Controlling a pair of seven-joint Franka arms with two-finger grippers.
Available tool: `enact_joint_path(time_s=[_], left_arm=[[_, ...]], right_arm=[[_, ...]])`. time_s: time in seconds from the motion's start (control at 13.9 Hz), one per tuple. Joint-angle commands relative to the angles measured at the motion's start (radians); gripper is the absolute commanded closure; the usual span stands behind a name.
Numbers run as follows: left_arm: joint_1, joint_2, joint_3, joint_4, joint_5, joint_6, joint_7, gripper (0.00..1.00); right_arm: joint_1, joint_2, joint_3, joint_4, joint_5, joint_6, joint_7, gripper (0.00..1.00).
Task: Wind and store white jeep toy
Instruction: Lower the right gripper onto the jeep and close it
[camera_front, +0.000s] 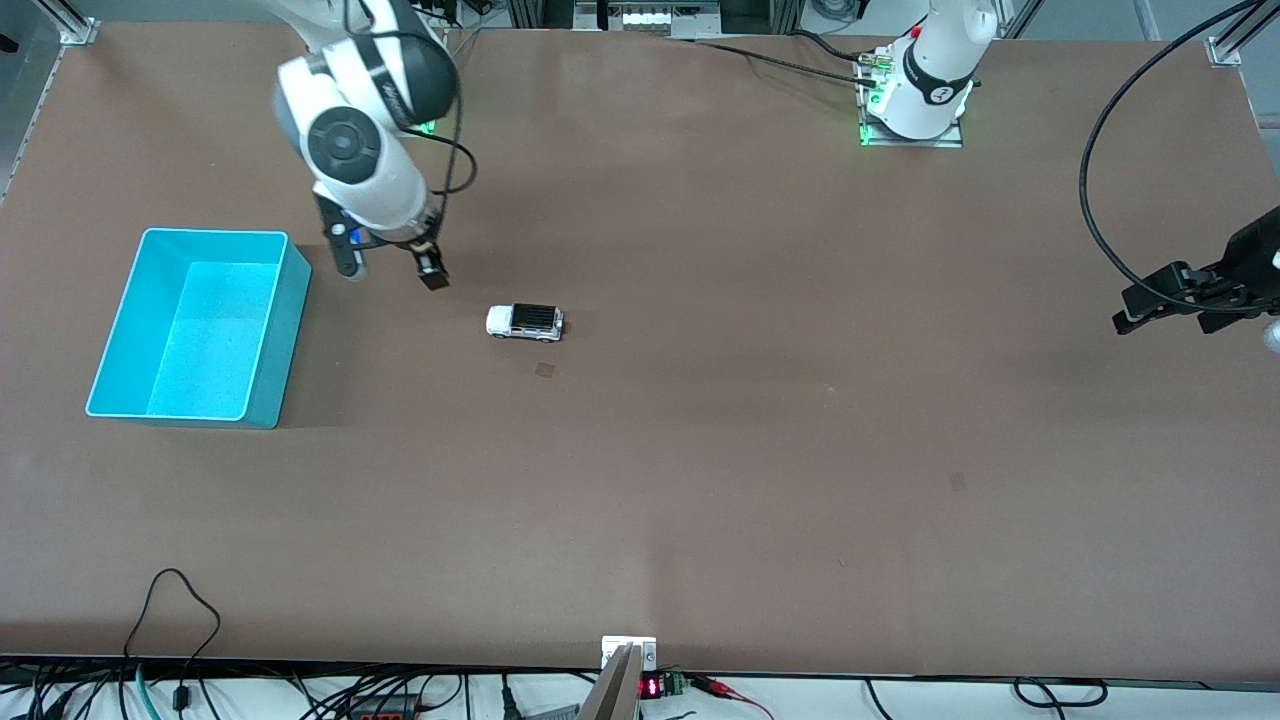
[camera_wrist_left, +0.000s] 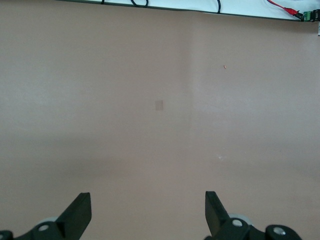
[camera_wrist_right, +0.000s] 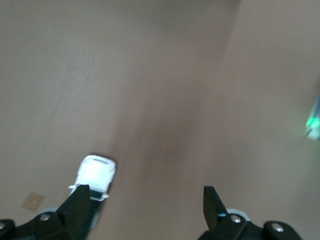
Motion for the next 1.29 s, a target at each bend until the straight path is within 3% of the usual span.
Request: enact_joint_path(time_s=[0.0,0.36,1.22], left_arm=[[0.016,-0.002,-0.020,0.018,0.007,-0.042,-0.002,0.00],[0.016,-0.031,-0.022,0.018,0.007,-0.112,-0.004,0.00],[0.015,-0.022,-0.022,0.004,0.016,-0.067,-0.013,0.00]], right_arm=[[0.029,0.058,-0.019,0.018,0.072,0.083,0.121,0.00],[0.054,0.130,-0.019,0.018,0.082,0.191,0.220,0.00],[0.105,0.319,-0.019,0.119,0.080,0.299,0.324,0.00]])
